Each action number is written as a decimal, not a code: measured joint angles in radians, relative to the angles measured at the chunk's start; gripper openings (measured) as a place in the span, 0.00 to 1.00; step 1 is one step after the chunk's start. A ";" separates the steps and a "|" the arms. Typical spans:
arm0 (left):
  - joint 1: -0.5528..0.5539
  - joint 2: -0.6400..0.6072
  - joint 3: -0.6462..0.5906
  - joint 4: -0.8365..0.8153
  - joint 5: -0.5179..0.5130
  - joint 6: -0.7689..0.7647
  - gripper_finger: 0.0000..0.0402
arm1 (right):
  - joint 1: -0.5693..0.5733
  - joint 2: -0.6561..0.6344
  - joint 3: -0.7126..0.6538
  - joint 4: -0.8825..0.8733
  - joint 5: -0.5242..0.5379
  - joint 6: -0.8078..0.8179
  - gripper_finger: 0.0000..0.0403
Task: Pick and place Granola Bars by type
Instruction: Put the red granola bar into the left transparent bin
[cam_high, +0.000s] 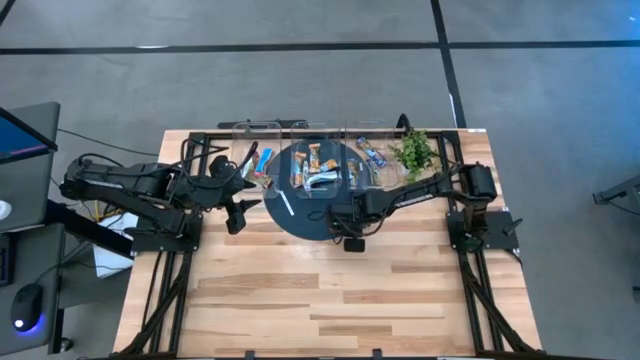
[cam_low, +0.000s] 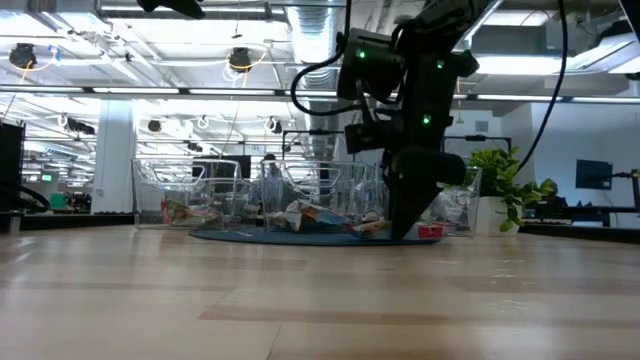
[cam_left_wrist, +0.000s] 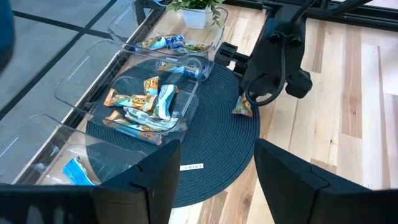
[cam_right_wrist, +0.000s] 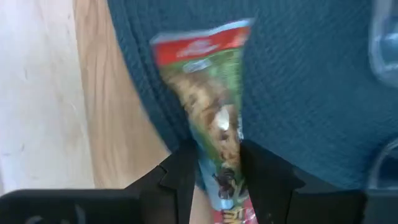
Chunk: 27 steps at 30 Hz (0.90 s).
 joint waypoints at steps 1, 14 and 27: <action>0.000 0.000 0.000 0.000 0.000 0.000 0.49 | 0.000 0.000 0.000 -0.003 -0.004 0.011 0.30; 0.000 0.000 0.000 -0.002 -0.029 0.019 0.49 | 0.013 -0.014 0.019 0.031 -0.063 -0.002 0.23; 0.001 0.000 0.000 -0.002 -0.029 0.018 0.49 | 0.013 -0.014 0.032 0.034 -0.063 -0.005 0.05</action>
